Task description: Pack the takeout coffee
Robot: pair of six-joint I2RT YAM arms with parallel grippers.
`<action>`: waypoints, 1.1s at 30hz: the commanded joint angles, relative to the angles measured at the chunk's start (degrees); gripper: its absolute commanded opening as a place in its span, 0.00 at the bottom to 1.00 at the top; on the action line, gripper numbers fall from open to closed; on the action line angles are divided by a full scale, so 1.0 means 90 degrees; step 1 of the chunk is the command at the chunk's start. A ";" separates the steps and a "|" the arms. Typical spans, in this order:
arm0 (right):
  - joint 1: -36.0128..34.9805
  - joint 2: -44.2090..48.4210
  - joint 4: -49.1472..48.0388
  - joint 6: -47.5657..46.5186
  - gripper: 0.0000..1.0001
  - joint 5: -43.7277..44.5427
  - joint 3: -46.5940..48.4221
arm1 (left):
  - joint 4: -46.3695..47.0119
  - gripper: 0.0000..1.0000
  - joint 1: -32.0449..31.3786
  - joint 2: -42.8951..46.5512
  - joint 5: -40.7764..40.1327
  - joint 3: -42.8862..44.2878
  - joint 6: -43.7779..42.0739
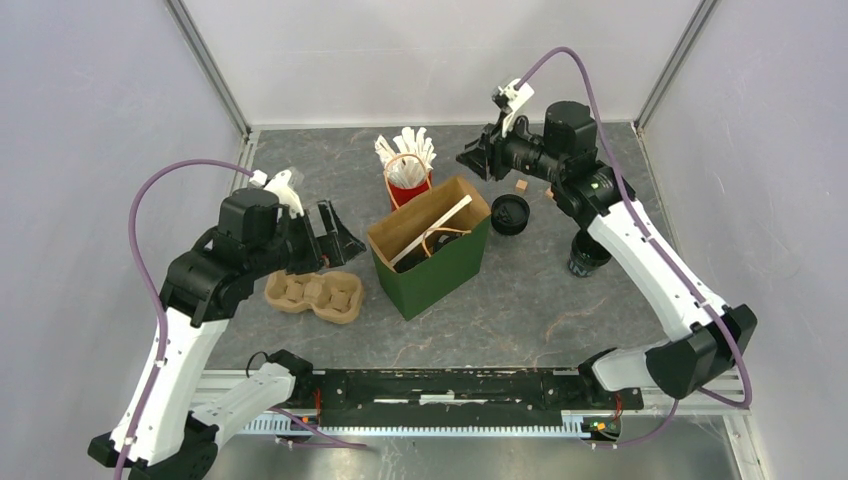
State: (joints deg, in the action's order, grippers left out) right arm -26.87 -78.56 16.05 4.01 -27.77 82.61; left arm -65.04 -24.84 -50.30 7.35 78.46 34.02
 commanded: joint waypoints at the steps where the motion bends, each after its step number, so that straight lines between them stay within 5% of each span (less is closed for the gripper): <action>1: -0.0010 -0.0410 -0.0616 0.0058 0.38 0.0916 0.0564 | 0.0039 1.00 0.0022 0.0028 -0.0163 -0.0006 -0.0565; 11: -0.0642 -0.2347 0.0977 -0.1090 0.42 0.1995 0.2828 | -0.0020 1.00 0.0024 0.0198 -0.0302 -0.0157 -0.0594; 33: -0.1135 -0.3481 0.1233 -0.1474 0.47 0.2722 0.3151 | -0.0205 1.00 0.0025 0.0353 -0.0607 -0.0270 -0.0651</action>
State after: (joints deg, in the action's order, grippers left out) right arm -36.97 -109.60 26.98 -8.49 -3.90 108.47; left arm -67.02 -24.84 -47.59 3.16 76.20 30.70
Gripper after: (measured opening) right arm 0.466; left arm 0.994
